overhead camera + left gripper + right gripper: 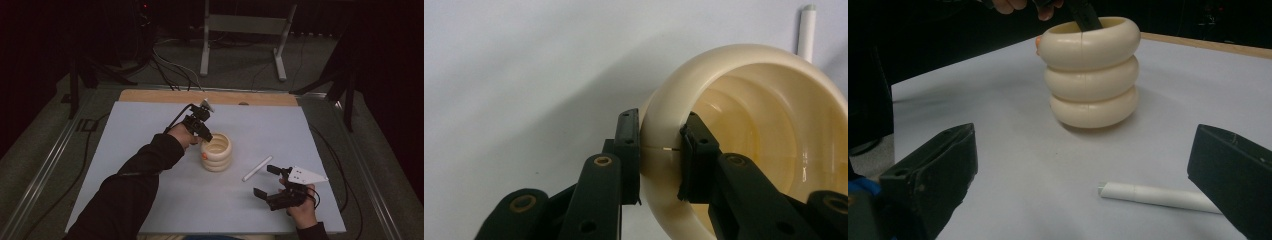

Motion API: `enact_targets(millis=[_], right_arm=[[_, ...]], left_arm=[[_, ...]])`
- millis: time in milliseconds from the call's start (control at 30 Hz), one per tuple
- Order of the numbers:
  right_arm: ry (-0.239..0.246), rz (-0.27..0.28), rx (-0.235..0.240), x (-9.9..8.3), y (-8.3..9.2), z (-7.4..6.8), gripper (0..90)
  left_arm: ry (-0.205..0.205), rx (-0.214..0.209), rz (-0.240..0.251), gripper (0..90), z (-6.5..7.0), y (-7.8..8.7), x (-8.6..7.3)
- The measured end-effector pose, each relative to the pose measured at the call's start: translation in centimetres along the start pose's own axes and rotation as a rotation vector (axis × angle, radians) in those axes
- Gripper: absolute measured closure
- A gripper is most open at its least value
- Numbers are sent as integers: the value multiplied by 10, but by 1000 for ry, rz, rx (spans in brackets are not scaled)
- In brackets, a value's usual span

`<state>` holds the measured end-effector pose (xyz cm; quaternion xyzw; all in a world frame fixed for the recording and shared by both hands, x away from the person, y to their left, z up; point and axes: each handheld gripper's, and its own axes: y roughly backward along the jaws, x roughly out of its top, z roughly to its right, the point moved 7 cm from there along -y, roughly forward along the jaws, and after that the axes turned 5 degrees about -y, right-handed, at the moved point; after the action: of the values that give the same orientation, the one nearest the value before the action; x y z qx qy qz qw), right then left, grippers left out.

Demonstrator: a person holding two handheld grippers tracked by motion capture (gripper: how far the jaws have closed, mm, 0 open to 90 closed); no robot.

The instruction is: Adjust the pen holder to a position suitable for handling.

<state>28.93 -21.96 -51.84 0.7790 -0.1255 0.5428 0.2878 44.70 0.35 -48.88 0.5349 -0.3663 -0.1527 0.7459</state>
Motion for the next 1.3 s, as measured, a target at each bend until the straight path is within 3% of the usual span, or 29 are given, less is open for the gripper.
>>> enact_targets(millis=[233,633,967,1133,1300], right_arm=[[-1,-2,0,0,0,0,0],[-3,-2,0,0,0,0,0],[-2,-3,1,0,0,0,0],[-3,-5,1,-1,0,0,0],[-1,-3,0,0,-1,0,0]], left_arm=[[-11,16,-16,736,4,-4,-1],[3,-34,5,688,3,0,0],[6,-43,46,617,2,16,2],[14,-73,92,599,-2,31,1],[10,-77,122,578,-5,42,-4]])
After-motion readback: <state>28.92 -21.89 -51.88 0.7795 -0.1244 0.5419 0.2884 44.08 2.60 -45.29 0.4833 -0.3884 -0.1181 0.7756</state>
